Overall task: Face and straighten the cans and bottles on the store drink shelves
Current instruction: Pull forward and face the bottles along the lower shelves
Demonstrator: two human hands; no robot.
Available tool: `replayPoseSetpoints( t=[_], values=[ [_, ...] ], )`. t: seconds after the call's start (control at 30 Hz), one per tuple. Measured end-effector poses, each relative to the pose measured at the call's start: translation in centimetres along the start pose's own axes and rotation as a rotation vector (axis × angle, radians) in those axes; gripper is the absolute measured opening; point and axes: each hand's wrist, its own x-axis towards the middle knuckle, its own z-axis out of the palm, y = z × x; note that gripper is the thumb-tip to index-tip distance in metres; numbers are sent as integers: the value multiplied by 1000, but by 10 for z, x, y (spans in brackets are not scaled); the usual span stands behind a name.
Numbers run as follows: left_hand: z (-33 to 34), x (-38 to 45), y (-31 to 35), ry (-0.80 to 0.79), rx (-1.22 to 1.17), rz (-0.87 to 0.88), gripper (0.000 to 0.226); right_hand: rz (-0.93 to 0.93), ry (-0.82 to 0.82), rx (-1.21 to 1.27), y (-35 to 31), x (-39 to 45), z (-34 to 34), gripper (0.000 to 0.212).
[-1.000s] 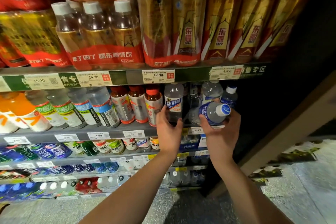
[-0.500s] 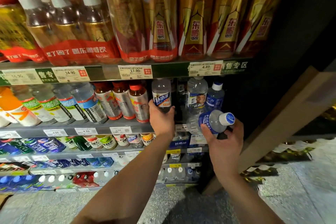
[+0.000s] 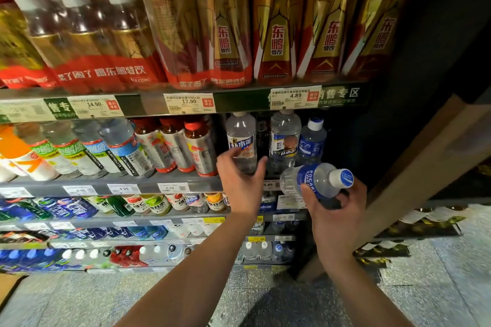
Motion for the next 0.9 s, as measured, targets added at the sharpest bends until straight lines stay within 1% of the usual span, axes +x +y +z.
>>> replayPoseSetpoints(
  t=[0.03,0.1,0.17,0.23,0.27,0.4,0.53,0.63,0.73,0.8,0.9],
  values=[
    [3,-7,4,-34,-1,44,51,-5,8,10,1,0,-3,62],
    [14,-14,12,-151,-32,10,49,-8,8,10,5,1,-11,59],
    [28,-12,18,-244,-26,-80,57,-6,-3,-12,9,2,-20,52],
    [43,-9,22,-268,-22,-119,68,7,7,-1,11,-1,-26,50],
    [50,-7,25,-265,-24,-134,72,8,17,11,9,-3,-29,49],
    [67,-3,32,-216,-26,-195,83,0,28,34,9,-10,-39,62],
    [70,-6,34,-157,-26,-199,79,43,35,58,10,-11,-44,58],
    [67,-7,34,-111,6,-202,76,57,13,65,8,-9,-42,59],
    [60,-7,31,-75,7,-187,70,112,-5,65,4,-4,-37,59],
    [54,-8,30,-62,23,-158,68,118,-23,24,4,1,-32,63],
    [51,-10,28,-34,46,-76,69,114,-60,7,2,7,-22,63]
  ],
)
